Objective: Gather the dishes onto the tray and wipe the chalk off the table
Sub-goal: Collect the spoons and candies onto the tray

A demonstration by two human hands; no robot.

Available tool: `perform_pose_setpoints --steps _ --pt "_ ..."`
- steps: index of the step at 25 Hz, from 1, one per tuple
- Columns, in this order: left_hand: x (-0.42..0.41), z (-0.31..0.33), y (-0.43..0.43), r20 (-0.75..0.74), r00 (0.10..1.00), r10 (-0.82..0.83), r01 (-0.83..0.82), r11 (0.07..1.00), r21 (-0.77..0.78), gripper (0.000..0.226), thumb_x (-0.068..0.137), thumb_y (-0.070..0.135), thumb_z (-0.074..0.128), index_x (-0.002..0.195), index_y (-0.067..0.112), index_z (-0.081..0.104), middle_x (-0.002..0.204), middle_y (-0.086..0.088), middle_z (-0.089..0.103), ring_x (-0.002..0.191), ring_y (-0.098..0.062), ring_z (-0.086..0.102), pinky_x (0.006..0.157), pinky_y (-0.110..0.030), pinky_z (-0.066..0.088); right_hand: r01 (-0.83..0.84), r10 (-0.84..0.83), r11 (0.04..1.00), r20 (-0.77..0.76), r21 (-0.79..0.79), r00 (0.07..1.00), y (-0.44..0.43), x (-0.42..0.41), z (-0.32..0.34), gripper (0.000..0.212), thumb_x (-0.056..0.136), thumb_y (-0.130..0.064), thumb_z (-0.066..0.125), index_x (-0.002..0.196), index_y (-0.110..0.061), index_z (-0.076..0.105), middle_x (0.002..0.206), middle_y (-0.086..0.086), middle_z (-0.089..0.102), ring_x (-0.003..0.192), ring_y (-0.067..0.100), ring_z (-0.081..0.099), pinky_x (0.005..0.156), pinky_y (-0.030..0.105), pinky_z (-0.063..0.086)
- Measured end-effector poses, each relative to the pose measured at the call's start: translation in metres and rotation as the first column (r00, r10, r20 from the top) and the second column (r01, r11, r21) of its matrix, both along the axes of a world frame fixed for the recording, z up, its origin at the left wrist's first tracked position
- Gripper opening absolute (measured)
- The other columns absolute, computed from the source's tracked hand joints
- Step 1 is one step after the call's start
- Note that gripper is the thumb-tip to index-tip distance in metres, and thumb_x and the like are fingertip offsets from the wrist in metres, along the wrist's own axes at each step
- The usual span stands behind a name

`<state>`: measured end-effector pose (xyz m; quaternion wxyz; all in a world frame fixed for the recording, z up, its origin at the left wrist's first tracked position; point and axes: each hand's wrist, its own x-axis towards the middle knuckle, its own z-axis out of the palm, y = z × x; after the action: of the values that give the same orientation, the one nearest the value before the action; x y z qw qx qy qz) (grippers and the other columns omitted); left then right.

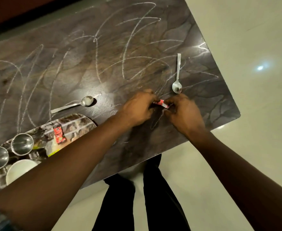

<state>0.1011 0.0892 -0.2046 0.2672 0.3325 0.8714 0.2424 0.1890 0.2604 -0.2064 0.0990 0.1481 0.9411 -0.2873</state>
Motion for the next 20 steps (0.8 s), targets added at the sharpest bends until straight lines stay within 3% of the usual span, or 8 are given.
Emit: perform_pose_setpoints --steps 5,9,11,12,14,16,18,20 --pt "-0.002 -0.012 0.009 -0.004 0.998 0.056 -0.056 0.998 -0.020 0.029 0.094 0.003 0.069 0.123 0.005 0.078 0.118 -0.013 0.063 0.108 -0.028 0.064 0.091 -0.039 0.051 -0.080 0.080 0.997 -0.008 0.023 0.997 0.004 -0.006 -0.010 0.022 0.096 -0.020 0.073 0.117 -0.017 0.077 0.114 0.010 0.070 0.101 0.030 0.070 0.086 0.044 0.059" --pt "-0.012 -0.011 0.002 -0.012 0.989 0.147 -0.147 0.989 0.015 0.024 0.098 0.010 0.072 0.120 0.007 0.081 0.119 -0.011 0.070 0.111 -0.027 0.066 0.097 -0.041 0.053 -0.068 0.067 0.997 0.021 0.026 0.998 0.002 -0.014 -0.010 0.022 0.105 -0.025 0.061 0.115 -0.015 0.077 0.104 0.008 0.077 0.092 0.028 0.074 0.084 0.046 0.061" --pt "-0.020 -0.007 -0.009 0.007 0.980 0.200 -0.200 0.979 0.046 0.019 0.098 0.014 0.074 0.114 0.009 0.083 0.112 -0.008 0.077 0.104 -0.024 0.071 0.094 -0.040 0.056 0.034 -0.032 0.995 0.023 -0.095 0.999 -0.005 -0.014 -0.008 0.020 0.104 -0.022 0.064 0.113 -0.015 0.080 0.098 0.005 0.080 0.087 0.022 0.076 0.083 0.041 0.062" --pt "-0.024 -0.005 -0.016 0.074 0.963 0.259 -0.264 0.962 0.071 0.018 0.098 0.013 0.075 0.113 0.009 0.084 0.107 -0.007 0.080 0.099 -0.023 0.074 0.092 -0.040 0.059 0.132 -0.126 0.965 0.041 -0.228 0.991 -0.009 -0.015 -0.007 0.017 0.102 -0.019 0.068 0.112 -0.014 0.081 0.095 0.004 0.081 0.084 0.017 0.076 0.082 0.037 0.063" --pt "-0.034 0.000 -0.037 0.331 0.859 0.390 -0.443 0.891 0.099 0.017 0.098 0.006 0.076 0.114 0.003 0.082 0.095 -0.011 0.081 0.087 -0.022 0.076 0.087 -0.042 0.064 0.351 -0.303 0.757 0.180 -0.551 0.936 -0.028 -0.017 -0.001 0.015 0.099 -0.012 0.074 0.112 -0.007 0.080 0.092 0.010 0.082 0.078 0.013 0.076 0.076 0.030 0.062" --pt "-0.045 0.008 -0.069 0.488 0.765 0.421 -0.530 0.841 0.106 0.017 0.096 0.000 0.077 0.112 -0.003 0.080 0.084 -0.011 0.081 0.074 -0.017 0.076 0.077 -0.038 0.066 0.467 -0.344 0.513 0.325 -0.721 0.881 -0.058 -0.017 0.004 0.019 0.097 -0.003 0.075 0.115 0.002 0.076 0.095 0.019 0.081 0.074 0.013 0.074 0.070 0.024 0.063" --pt "-0.055 0.017 -0.109 0.497 0.773 0.393 -0.493 0.866 0.083 0.017 0.094 0.000 0.080 0.111 -0.002 0.082 0.085 -0.012 0.082 0.070 -0.012 0.076 0.073 -0.029 0.065 0.496 -0.304 0.413 0.397 -0.764 0.866 -0.094 -0.017 0.008 0.019 0.096 -0.001 0.075 0.114 0.003 0.076 0.091 0.017 0.081 0.072 0.012 0.074 0.069 0.020 0.063" --pt "-0.061 0.026 -0.150 0.457 0.805 0.378 -0.436 0.900 0.025 0.016 0.093 0.003 0.082 0.109 0.000 0.084 0.091 -0.018 0.083 0.069 -0.015 0.074 0.070 -0.028 0.063 0.494 -0.246 0.390 0.429 -0.777 0.869 -0.131 -0.017 0.009 0.014 0.096 -0.001 0.076 0.110 0.002 0.077 0.084 0.011 0.081 0.069 0.010 0.075 0.067 0.019 0.063"
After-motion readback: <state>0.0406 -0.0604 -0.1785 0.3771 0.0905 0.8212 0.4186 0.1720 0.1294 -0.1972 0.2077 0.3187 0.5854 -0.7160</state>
